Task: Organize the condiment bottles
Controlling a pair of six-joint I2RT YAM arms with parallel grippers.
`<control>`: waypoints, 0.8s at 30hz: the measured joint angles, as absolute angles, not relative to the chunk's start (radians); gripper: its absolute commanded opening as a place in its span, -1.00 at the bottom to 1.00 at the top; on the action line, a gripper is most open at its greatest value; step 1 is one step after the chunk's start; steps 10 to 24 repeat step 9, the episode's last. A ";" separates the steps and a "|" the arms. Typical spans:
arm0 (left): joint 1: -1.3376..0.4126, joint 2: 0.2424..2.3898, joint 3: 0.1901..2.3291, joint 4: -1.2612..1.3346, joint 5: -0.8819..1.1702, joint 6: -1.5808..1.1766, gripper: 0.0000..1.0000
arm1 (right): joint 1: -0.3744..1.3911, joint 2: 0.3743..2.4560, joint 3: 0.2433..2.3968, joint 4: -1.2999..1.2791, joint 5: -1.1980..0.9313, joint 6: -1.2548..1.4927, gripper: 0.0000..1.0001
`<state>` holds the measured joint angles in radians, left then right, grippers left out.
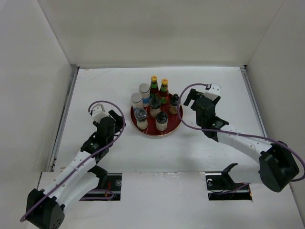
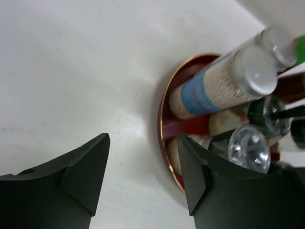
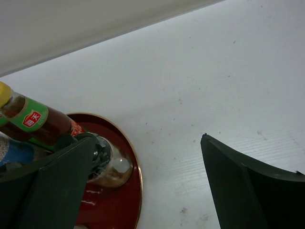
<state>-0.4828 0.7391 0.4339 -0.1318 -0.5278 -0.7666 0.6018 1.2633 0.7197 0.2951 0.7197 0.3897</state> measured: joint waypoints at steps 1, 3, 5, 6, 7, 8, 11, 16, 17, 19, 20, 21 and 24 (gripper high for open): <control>-0.477 0.748 0.434 -0.159 -0.498 -0.781 0.19 | 0.602 1.264 0.720 0.299 0.722 0.392 1.00; -0.469 0.750 0.434 -0.201 -0.451 -0.802 0.20 | 0.602 1.268 0.720 0.302 0.727 0.397 1.00; -0.460 0.743 0.434 -0.220 -0.421 -0.817 0.20 | 0.602 1.277 0.720 0.302 0.727 0.401 1.00; -0.455 0.738 0.434 -0.227 -0.410 -0.822 0.18 | 0.602 1.281 0.720 0.302 0.727 0.405 1.00; -0.453 0.733 0.434 -0.233 -0.400 -0.826 0.17 | 0.602 1.286 0.720 0.302 0.727 0.408 1.00; -0.453 0.729 0.434 -0.236 -0.398 -0.827 0.18 | 0.602 1.290 0.720 0.302 0.727 0.412 1.00; -0.456 0.726 0.434 -0.236 -0.394 -0.828 0.21 | 0.602 1.293 0.720 0.302 0.727 0.414 1.00; -0.456 0.726 0.434 -0.236 -0.394 -0.828 0.21 | 0.602 1.293 0.720 0.302 0.727 0.414 1.00; -0.456 0.726 0.434 -0.236 -0.394 -0.828 0.21 | 0.602 1.293 0.720 0.302 0.727 0.414 1.00; -0.456 0.726 0.434 -0.236 -0.394 -0.828 0.21 | 0.602 1.293 0.720 0.302 0.727 0.414 1.00; -0.456 0.726 0.434 -0.236 -0.394 -0.828 0.21 | 0.602 1.293 0.720 0.302 0.727 0.414 1.00; -0.456 0.726 0.434 -0.236 -0.394 -0.828 0.21 | 0.602 1.293 0.720 0.302 0.727 0.414 1.00; -0.456 0.726 0.434 -0.236 -0.394 -0.828 0.21 | 0.602 1.293 0.720 0.302 0.727 0.414 1.00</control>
